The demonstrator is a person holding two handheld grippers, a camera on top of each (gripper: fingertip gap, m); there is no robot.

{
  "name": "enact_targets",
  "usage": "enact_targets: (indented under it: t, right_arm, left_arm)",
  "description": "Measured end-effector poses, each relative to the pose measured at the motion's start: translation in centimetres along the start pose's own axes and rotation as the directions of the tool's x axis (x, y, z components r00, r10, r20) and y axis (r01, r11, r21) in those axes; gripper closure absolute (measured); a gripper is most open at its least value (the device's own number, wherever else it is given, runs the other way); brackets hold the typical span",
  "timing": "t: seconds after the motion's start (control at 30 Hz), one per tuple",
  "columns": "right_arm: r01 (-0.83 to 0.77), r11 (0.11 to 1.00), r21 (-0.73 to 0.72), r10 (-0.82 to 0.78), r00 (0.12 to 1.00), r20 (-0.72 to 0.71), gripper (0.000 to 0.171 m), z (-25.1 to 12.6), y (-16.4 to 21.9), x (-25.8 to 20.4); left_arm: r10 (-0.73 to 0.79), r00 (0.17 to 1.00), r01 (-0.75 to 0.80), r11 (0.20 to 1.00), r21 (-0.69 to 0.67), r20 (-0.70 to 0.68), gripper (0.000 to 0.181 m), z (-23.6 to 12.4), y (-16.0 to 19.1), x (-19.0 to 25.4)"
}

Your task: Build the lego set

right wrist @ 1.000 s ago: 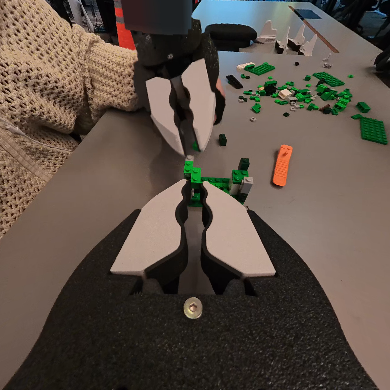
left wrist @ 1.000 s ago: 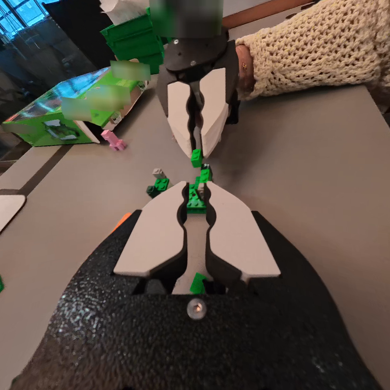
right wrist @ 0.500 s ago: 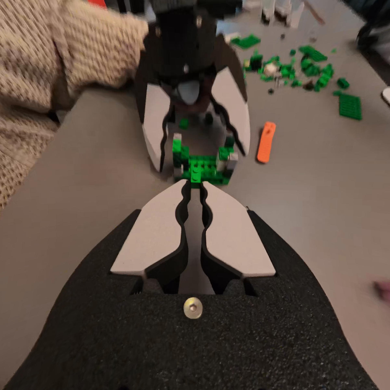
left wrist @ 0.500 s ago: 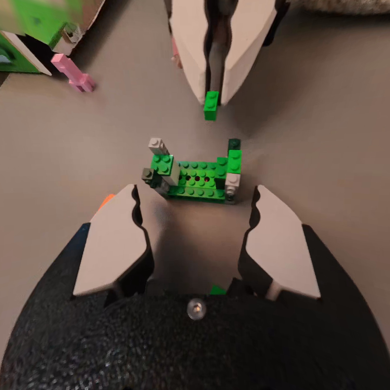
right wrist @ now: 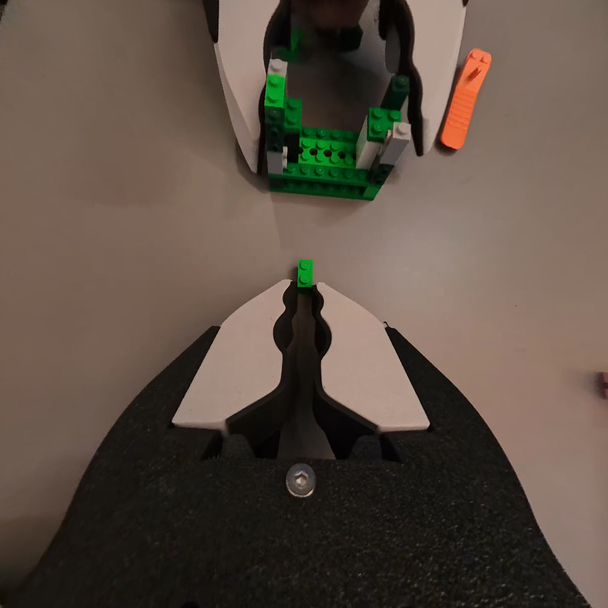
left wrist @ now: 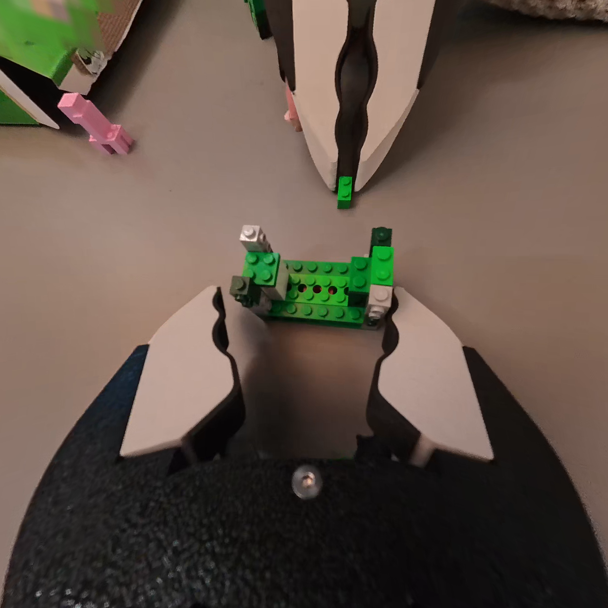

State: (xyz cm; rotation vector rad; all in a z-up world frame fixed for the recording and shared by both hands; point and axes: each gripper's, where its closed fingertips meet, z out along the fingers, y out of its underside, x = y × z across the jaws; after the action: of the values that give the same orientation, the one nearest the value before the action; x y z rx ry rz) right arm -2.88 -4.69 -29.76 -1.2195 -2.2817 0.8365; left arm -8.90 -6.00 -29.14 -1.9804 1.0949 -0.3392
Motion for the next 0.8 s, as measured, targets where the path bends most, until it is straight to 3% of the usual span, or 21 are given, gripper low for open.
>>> enact_targets:
  t: [0.2, 0.43, 0.53, 0.6, 0.8]
  right_arm:
    - [0.008, 0.999, 0.049, -0.006, 0.999, -0.044, 0.143, -0.8, -0.7, 0.4]
    - [0.057, 0.998, 0.012, -0.056, 0.996, -0.067, 0.148, -0.3, -1.0, 0.2]
    - [0.064, 0.997, -0.039, -0.066, 0.995, -0.076, 0.163, 0.1, -0.3, 0.3]
    - [0.045, 0.998, -0.031, -0.047, 0.996, -0.076, 0.163, -0.1, -0.6, 0.4]
    - [0.046, 0.987, 0.155, -0.033, 0.996, -0.086, 0.163, -1.7, -6.5, -0.5]
  left_arm:
    - [0.001, 0.998, -0.002, 1.000, -0.007, -0.069, 0.099, 0.4, -0.1, 0.5]
    - [0.016, 0.998, -0.016, 1.000, -0.001, -0.067, 0.102, 0.3, -0.2, 0.5]
    - [0.021, 0.998, -0.021, 1.000, 0.002, -0.059, 0.103, 0.3, -0.2, 0.5]
    - [0.012, 0.999, -0.012, 1.000, -0.001, -0.049, 0.104, 0.4, -0.3, 0.4]
    - [-0.022, 1.000, 0.022, 1.000, -0.010, -0.018, 0.104, 0.5, -0.3, 0.1]
